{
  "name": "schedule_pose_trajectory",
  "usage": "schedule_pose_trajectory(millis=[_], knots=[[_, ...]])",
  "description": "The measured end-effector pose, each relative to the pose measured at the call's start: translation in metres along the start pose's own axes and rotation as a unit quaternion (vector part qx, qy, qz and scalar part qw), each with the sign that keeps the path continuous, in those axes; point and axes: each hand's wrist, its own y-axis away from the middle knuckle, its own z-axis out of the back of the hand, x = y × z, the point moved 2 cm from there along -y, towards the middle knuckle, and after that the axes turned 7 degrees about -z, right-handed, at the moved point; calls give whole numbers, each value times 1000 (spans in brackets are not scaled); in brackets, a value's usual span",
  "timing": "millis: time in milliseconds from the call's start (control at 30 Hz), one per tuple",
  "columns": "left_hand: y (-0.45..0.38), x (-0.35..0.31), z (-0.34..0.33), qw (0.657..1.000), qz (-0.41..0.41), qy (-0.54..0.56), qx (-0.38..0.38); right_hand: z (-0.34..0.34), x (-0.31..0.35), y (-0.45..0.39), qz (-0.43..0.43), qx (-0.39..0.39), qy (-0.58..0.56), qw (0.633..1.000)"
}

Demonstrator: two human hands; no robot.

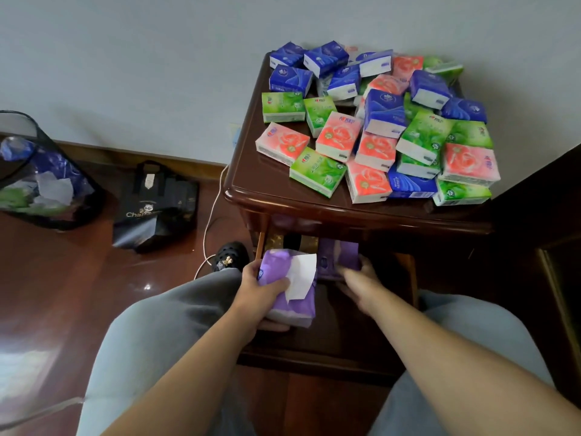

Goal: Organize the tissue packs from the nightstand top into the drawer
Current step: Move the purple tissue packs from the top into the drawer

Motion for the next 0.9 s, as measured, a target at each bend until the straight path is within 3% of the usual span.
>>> schedule_pose_trajectory(millis=[133,433,600,800,900], knots=[[2,-1,-2,1000,-9,-1,8,6,-2,-8,11,-91,65,994],[5,-4,-5,1000,-19,-4,21,2,8,-1,-11,-55,-97,994],[11,-8,-17,998,-48,-9,31,13,11,38,-3,-36,-12,999],[20,-1,-48,989,-112,-28,95,26,-2,102,-81,187,72,976],[21,2,-61,981,-128,-40,142,41,-17,114,-77,216,78,970]])
